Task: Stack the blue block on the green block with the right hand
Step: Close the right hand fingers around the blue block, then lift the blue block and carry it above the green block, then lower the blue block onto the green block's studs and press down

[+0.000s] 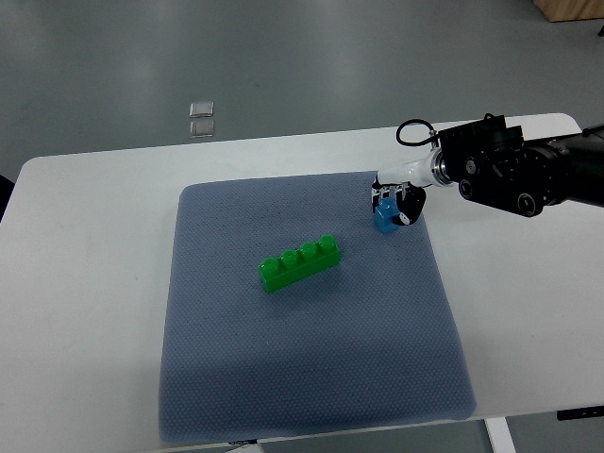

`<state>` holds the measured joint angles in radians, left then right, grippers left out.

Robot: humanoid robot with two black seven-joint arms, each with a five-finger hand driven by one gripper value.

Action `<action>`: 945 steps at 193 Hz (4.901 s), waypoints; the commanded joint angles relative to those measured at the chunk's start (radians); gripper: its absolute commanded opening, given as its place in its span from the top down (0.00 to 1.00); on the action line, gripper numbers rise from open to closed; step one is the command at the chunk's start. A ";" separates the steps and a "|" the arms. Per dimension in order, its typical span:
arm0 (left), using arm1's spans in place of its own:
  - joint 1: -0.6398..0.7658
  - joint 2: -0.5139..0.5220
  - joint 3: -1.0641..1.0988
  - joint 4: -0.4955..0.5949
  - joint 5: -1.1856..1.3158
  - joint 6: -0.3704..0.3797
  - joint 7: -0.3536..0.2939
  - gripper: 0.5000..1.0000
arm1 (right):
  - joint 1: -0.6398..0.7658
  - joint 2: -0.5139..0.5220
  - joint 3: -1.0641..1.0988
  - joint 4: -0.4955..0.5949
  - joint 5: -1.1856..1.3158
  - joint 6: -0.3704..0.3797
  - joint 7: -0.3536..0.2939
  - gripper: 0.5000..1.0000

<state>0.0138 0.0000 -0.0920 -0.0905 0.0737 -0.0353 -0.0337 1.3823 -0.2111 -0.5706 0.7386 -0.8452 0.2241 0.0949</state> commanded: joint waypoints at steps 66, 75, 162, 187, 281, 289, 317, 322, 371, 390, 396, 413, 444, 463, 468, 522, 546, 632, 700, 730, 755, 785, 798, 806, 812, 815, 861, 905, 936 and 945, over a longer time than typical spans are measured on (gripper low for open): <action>0.000 0.000 0.000 0.000 0.000 0.000 0.000 0.00 | 0.047 -0.025 -0.005 0.012 0.001 0.015 0.000 0.91; 0.000 0.000 0.000 0.000 0.000 0.000 0.000 0.00 | 0.057 -0.036 -0.008 0.016 0.003 0.018 0.000 0.91; 0.000 0.000 0.000 0.000 0.000 0.000 0.000 0.00 | 0.274 -0.119 -0.044 0.173 0.058 0.078 0.002 0.90; 0.000 0.000 0.000 0.000 0.000 0.000 0.000 0.00 | 0.342 -0.126 -0.060 0.231 0.123 0.092 0.002 0.90; 0.000 0.000 0.000 0.000 0.000 0.000 0.000 0.00 | 0.452 0.024 -0.043 0.338 0.265 0.083 0.005 0.90; 0.000 0.000 0.000 0.000 0.000 0.000 0.000 0.00 | 0.446 0.038 -0.041 0.338 0.267 0.080 0.006 0.90; 0.000 0.000 0.000 0.000 0.000 0.000 0.000 0.00 | 0.414 0.058 -0.025 0.344 0.267 0.046 0.006 0.90; 0.000 0.000 0.000 0.000 0.000 0.000 0.000 0.00 | 0.409 0.058 -0.025 0.349 0.267 0.038 0.006 0.90; 0.000 0.000 0.000 0.000 0.000 0.000 0.000 0.00 | 0.363 0.050 -0.026 0.389 0.265 -0.046 0.005 0.90; 0.001 0.000 0.000 0.000 0.000 0.000 0.000 0.00 | 0.342 0.048 -0.026 0.389 0.265 -0.071 0.002 0.90; 0.001 0.000 0.000 0.000 0.000 0.000 0.000 0.00 | 0.337 0.048 -0.026 0.389 0.265 -0.074 0.002 0.90; 0.001 0.000 0.000 0.000 0.000 0.000 0.000 0.00 | 0.322 0.048 -0.031 0.389 0.267 -0.091 -0.012 0.90; 0.001 0.000 0.000 0.000 0.000 0.000 0.000 0.00 | 0.316 0.036 -0.038 0.389 0.267 -0.095 -0.053 0.90; 0.000 0.000 0.000 0.000 0.000 0.000 0.000 0.00 | 0.316 0.030 -0.038 0.392 0.278 -0.094 -0.067 0.90; 0.001 0.000 0.000 0.000 0.000 0.000 0.000 0.00 | 0.316 0.030 -0.038 0.393 0.291 -0.094 -0.072 0.90; 0.001 0.000 0.000 0.000 0.000 0.000 0.000 0.00 | 0.308 0.029 -0.038 0.415 0.374 -0.095 -0.099 0.89; 0.001 0.000 0.000 0.000 0.000 0.000 0.000 0.00 | 0.296 0.030 -0.038 0.418 0.377 -0.097 -0.101 0.89; 0.000 0.000 0.000 0.000 0.000 0.000 0.000 0.00 | 0.244 0.039 -0.040 0.404 0.368 -0.127 -0.103 0.89; 0.001 0.000 0.000 0.000 0.000 0.000 0.000 0.00 | 0.225 0.047 -0.041 0.400 0.367 -0.138 -0.103 0.89; 0.001 0.000 0.000 0.000 0.000 0.000 0.000 0.00 | 0.225 0.053 -0.043 0.392 0.365 -0.140 -0.103 0.89; 0.001 0.000 0.000 0.000 0.000 0.000 0.000 0.00 | 0.225 0.053 -0.046 0.384 0.353 -0.140 -0.103 0.89; 0.001 0.000 0.000 0.000 0.000 0.000 0.000 0.00 | 0.218 0.053 -0.049 0.383 0.351 -0.141 -0.101 0.89; 0.001 0.000 0.000 0.000 0.000 0.000 0.000 0.00 | 0.213 0.053 -0.055 0.384 0.350 -0.152 -0.101 0.89; 0.001 0.000 0.000 0.000 0.000 0.000 0.000 0.00 | 0.211 0.053 -0.060 0.384 0.347 -0.157 -0.101 0.89; 0.001 0.000 0.000 0.000 0.000 0.000 0.000 0.00 | 0.210 0.053 -0.061 0.384 0.344 -0.158 -0.101 0.89; 0.001 0.000 0.000 0.000 0.000 0.000 0.000 0.00 | 0.208 0.053 -0.061 0.384 0.342 -0.161 -0.101 0.89; 0.001 0.000 0.000 0.000 0.000 0.000 0.000 0.00 | 0.195 0.055 -0.061 0.383 0.337 -0.167 -0.099 0.89; 0.001 0.000 0.000 0.000 0.000 0.000 0.000 0.00 | 0.190 0.065 -0.061 0.378 0.337 -0.190 -0.098 0.89; 0.001 0.000 0.000 0.000 0.000 0.000 0.000 0.00 | 0.190 0.067 -0.060 0.378 0.337 -0.212 -0.098 0.89; 0.001 0.000 0.000 0.000 0.000 0.000 0.000 0.00 | 0.190 0.067 -0.060 0.378 0.337 -0.212 -0.098 0.89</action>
<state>0.0153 0.0000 -0.0921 -0.0905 0.0736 -0.0353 -0.0336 1.5723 -0.1443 -0.6318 1.1168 -0.5078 0.0186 -0.0031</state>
